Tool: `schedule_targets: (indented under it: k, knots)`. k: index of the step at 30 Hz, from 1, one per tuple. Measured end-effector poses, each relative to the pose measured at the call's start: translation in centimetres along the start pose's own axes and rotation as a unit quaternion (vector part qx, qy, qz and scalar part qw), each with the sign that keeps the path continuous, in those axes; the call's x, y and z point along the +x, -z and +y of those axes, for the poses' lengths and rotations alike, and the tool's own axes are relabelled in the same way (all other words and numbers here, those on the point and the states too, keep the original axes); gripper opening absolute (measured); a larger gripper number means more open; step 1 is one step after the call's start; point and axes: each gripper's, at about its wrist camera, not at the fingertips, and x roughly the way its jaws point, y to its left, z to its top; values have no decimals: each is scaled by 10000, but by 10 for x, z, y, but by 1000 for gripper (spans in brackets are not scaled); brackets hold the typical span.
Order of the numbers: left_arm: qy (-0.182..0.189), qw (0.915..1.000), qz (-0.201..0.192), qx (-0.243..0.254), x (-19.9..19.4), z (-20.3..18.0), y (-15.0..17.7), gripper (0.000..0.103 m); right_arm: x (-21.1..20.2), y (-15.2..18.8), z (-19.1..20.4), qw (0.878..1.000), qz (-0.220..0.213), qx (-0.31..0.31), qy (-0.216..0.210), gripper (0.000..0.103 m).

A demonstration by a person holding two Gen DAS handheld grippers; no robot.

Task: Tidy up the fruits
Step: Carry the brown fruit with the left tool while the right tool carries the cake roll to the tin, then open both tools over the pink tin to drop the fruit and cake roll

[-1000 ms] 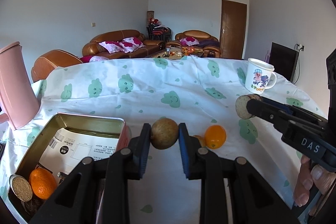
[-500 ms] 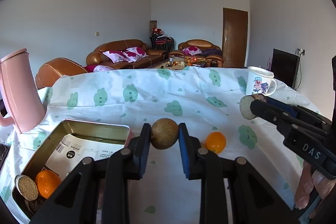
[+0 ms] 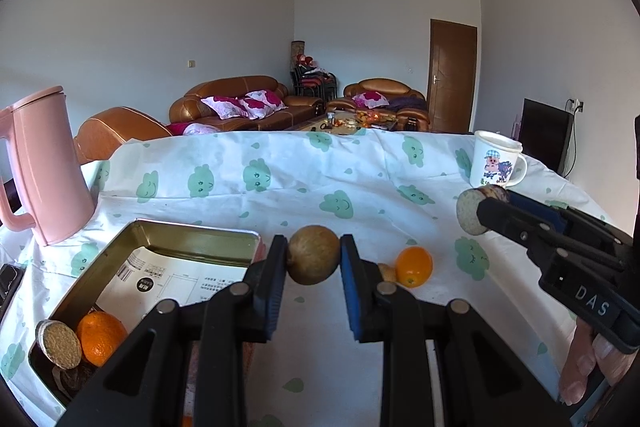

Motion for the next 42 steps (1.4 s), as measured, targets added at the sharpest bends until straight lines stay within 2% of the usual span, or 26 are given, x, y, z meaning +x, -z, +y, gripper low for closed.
schedule_targets:
  k: [5, 10, 15, 19, 25, 28, 30, 31, 32, 33, 34, 38, 42]
  knots:
    - [-197, 9997, 66, -89, -14, 24, 2, 27, 6, -3, 25, 9993, 125, -35, -361, 32]
    - [-455, 9983, 182, -307, -29, 65, -1, 27, 17, -10, 69, 9953, 273, -216, -909, 32]
    - [-756, 9950, 392, -518, -28, 107, 0, 27, 36, -11, 118, 9876, 561, -512, -1374, 32]
    - [-713, 9927, 591, -773, -18, 133, 2, 27, 49, -4, 152, 9813, 769, -820, -1564, 32]
    - [-793, 9902, 719, -895, -13, 150, 10, 27, 62, 11, 178, 9732, 1032, -1089, -1745, 32]
    - [-770, 9897, 778, -925, -10, 153, 11, 28, 62, 12, 188, 9717, 981, -1282, -1723, 32]
    - [-750, 9897, 781, -932, -11, 153, 11, 34, 62, 13, 192, 9684, 1035, -1379, -1801, 33]
    - [-772, 9894, 754, -973, -13, 154, 11, 50, 63, 15, 195, 9651, 1105, -1424, -1898, 36]
    - [-824, 9891, 679, -1011, -17, 155, 10, 68, 62, 16, 197, 9633, 1101, -1467, -1960, 46]
    - [-888, 9890, 586, -1024, -22, 155, 9, 75, 60, 17, 198, 9626, 1050, -1517, -1985, 57]
    - [-953, 9888, 505, -1035, -27, 156, 8, 82, 57, 18, 199, 9625, 1003, -1570, -1972, 60]
    - [-1012, 9894, 370, -977, -40, 156, 1, 83, 50, 17, 187, 9655, 937, -1600, -1828, 61]
    - [-944, 9907, 312, -924, -45, 149, -4, 87, 43, 13, 148, 9747, 954, -1498, -1359, 61]
